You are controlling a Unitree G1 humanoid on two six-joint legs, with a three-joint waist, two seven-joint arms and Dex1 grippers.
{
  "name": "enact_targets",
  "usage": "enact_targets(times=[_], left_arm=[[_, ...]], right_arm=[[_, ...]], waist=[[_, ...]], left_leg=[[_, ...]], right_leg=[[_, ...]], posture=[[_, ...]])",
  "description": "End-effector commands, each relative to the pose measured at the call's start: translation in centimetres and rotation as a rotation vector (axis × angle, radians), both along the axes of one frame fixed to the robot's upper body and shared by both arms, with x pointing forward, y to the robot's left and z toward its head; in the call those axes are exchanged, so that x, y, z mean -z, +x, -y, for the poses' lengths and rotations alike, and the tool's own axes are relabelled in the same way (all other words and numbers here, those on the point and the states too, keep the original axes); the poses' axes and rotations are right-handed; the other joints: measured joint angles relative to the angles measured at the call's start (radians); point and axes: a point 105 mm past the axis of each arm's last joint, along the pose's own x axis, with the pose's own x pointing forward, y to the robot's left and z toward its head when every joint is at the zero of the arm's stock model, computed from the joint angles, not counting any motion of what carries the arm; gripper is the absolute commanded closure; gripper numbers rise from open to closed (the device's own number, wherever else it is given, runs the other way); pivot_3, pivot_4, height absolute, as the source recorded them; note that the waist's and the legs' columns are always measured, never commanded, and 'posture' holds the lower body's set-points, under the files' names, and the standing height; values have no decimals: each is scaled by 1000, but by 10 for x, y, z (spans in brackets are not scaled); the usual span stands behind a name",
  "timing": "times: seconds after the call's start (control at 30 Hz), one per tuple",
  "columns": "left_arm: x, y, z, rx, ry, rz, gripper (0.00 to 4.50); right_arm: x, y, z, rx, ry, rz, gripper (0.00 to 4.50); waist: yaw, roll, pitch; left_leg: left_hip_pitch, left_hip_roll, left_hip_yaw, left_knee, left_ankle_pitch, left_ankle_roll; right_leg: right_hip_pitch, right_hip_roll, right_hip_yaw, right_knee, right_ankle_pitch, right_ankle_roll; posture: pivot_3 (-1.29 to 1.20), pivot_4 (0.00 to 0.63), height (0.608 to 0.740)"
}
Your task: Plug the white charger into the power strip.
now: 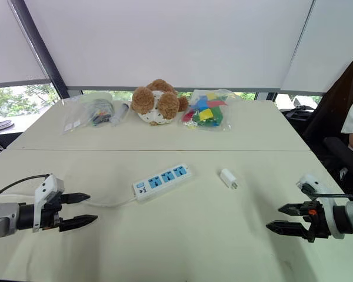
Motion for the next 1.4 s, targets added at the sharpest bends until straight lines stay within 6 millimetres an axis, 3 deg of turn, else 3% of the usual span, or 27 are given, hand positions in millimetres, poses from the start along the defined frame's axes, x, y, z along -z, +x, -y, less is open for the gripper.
enact_targets(times=[0.03,0.23,0.33,0.47,0.63,0.9,1.13,1.27,1.4], left_arm=[[-6,3,3,17,18,49,0],[-7,6,3,29,26,64,0],[-11,12,15,92,32,89,0],[-16,25,42,198,9,132,0],[-9,48,62,229,-18,185,0],[12,71,96,245,-80,237,0],[28,83,111,237,-108,250,0],[30,85,114,240,-136,265,1385],[27,84,119,276,-132,275,1470]], right_arm=[[-7,3,-1,-13,-11,35,97],[-6,3,1,-12,-23,24,97],[-11,8,-1,-23,-37,58,97],[-40,16,-31,-123,-13,121,97],[-70,17,-61,-210,62,207,97],[-82,8,-78,-239,110,222,97],[-81,2,-81,-239,109,221,97],[-80,1,-79,-233,108,218,0],[-81,0,-76,-217,106,211,0]], waist=[[1,0,0],[2,0,0],[2,0,0],[2,1,0],[2,1,0],[8,1,0],[6,1,0],[6,1,0],[7,1,0]], left_leg=[[0,0,0,0,0,0],[0,0,0,0,0,0],[0,0,0,0,0,0],[0,0,0,3,0,0],[0,0,-1,3,0,0],[-1,0,-1,4,0,0],[-1,0,-2,8,0,0],[-1,0,-2,12,0,0],[-1,0,-2,13,0,1]], right_leg=[[0,0,0,0,0,0],[0,0,0,0,1,1],[0,0,0,0,1,2],[1,0,0,1,1,1],[1,1,0,2,3,4],[1,1,-1,1,5,8],[2,1,-1,3,6,9],[5,1,-1,3,6,9],[6,1,-1,3,6,9]], posture=[[0,150,739],[0,150,739],[0,150,739],[0,150,739],[0,150,739],[0,150,739],[0,150,739],[0,150,739],[0,150,739]])
